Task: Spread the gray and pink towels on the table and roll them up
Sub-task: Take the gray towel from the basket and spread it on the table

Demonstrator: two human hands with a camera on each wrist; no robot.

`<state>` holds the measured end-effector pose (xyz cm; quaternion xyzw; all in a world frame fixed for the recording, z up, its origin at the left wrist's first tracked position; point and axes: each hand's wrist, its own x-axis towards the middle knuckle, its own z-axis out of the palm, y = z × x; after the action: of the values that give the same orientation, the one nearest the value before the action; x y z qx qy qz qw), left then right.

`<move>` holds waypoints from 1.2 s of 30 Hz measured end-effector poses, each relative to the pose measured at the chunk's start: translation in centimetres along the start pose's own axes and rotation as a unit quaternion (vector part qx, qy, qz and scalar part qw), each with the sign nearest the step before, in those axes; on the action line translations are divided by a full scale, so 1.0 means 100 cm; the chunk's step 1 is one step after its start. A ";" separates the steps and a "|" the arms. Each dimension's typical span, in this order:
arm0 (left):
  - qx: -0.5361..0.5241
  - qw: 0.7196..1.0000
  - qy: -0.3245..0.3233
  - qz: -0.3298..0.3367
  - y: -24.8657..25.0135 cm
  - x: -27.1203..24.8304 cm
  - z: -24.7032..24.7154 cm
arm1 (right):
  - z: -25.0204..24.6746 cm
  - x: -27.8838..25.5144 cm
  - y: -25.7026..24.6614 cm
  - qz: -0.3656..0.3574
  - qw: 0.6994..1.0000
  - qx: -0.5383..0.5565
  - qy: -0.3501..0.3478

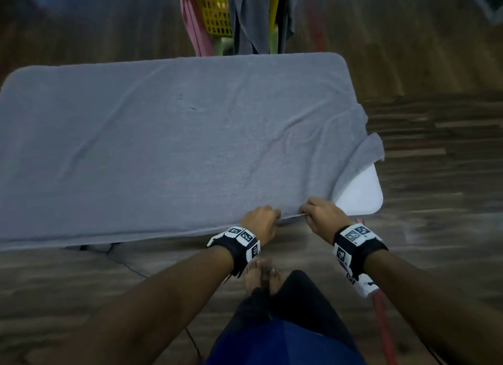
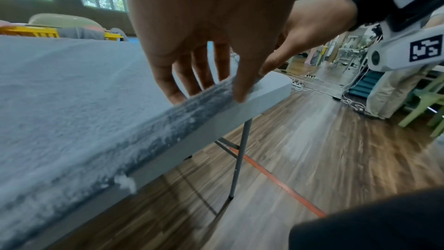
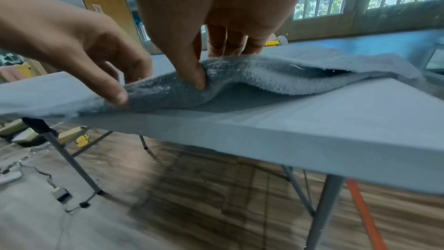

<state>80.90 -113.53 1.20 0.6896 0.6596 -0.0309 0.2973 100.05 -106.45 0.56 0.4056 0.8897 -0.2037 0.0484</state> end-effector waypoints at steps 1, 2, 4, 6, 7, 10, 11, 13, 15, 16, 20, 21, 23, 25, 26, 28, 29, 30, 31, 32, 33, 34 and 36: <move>0.005 1.000 -0.015 -0.003 0.002 0.002 -0.002 | -0.006 0.001 0.006 0.010 1.000 -0.015 0.000; 0.009 1.000 -0.020 -0.003 0.002 0.002 -0.004 | -0.012 0.004 0.015 0.028 0.999 -0.037 0.003; 0.008 1.000 -0.020 -0.002 0.000 0.001 -0.007 | -0.029 0.007 0.038 0.080 0.994 -0.078 0.014; 0.009 1.000 -0.019 -0.015 -0.001 0.000 -0.005 | -0.042 0.005 0.063 0.115 0.988 -0.099 0.027; 0.011 1.000 -0.013 -0.025 0.000 0.000 -0.004 | -0.046 0.001 0.072 0.115 0.988 -0.099 0.030; 0.020 0.999 0.037 -0.030 0.017 0.015 0.000 | -0.047 -0.012 0.084 0.058 0.996 -0.059 0.026; 0.016 0.999 0.045 -0.025 0.026 0.022 0.002 | -0.046 -0.019 0.085 0.033 0.998 -0.041 0.021; 0.016 1.000 0.021 -0.015 0.046 0.038 0.006 | -0.045 -0.029 0.090 -0.008 1.000 -0.020 -0.001; 0.042 0.999 -0.010 -0.013 0.059 0.045 0.007 | -0.043 -0.033 0.105 -0.021 0.999 -0.027 -0.015; 0.052 0.998 -0.015 -0.015 0.067 0.046 0.006 | -0.047 -0.035 0.118 -0.006 0.999 -0.031 -0.021; 0.050 0.998 0.022 -0.017 0.076 0.033 0.007 | -0.059 -0.044 0.163 0.099 0.990 -0.085 -0.044; 0.050 0.998 0.034 -0.020 0.077 0.029 0.008 | -0.059 -0.049 0.169 0.120 0.989 -0.078 -0.030; 0.044 0.997 0.050 -0.030 0.079 0.022 0.011 | -0.054 -0.061 0.173 0.145 0.989 -0.035 0.017; 0.044 0.997 0.063 -0.032 0.078 0.015 0.015 | -0.041 -0.078 0.172 0.150 0.986 0.010 0.075; 0.048 0.996 0.067 -0.032 0.076 0.010 0.018 | -0.033 -0.088 0.172 0.144 0.984 0.033 0.102; 0.068 0.994 0.079 -0.041 0.071 0.000 0.020 | -0.021 -0.108 0.169 0.123 0.981 0.085 0.125; 0.080 0.992 0.088 -0.048 0.067 -0.004 0.020 | -0.018 -0.115 0.169 0.124 0.979 0.104 0.124; 0.084 0.990 0.095 -0.054 0.065 -0.007 0.020 | -0.017 -0.121 0.169 0.138 0.976 0.116 0.118; 0.080 0.990 0.102 -0.054 0.062 -0.010 0.019 | -0.016 -0.125 0.169 0.160 0.973 0.122 0.110; 0.073 0.990 0.106 -0.050 0.062 -0.012 0.019 | -0.016 -0.129 0.168 0.176 0.971 0.122 0.104; 0.067 0.991 0.109 -0.043 0.062 -0.014 0.021 | -0.016 -0.131 0.169 0.183 0.971 0.120 0.101; 0.063 0.991 0.109 -0.034 0.063 -0.015 0.022 | -0.016 -0.133 0.170 0.187 0.970 0.119 0.099; 0.054 0.993 0.100 -0.024 0.065 -0.016 0.027 | -0.014 -0.135 0.172 0.188 0.971 0.120 0.089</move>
<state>87.65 -115.90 2.02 0.6885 0.6996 -0.0050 0.1912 121.91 -105.21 -0.38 0.5849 0.7672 -0.2596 -0.0432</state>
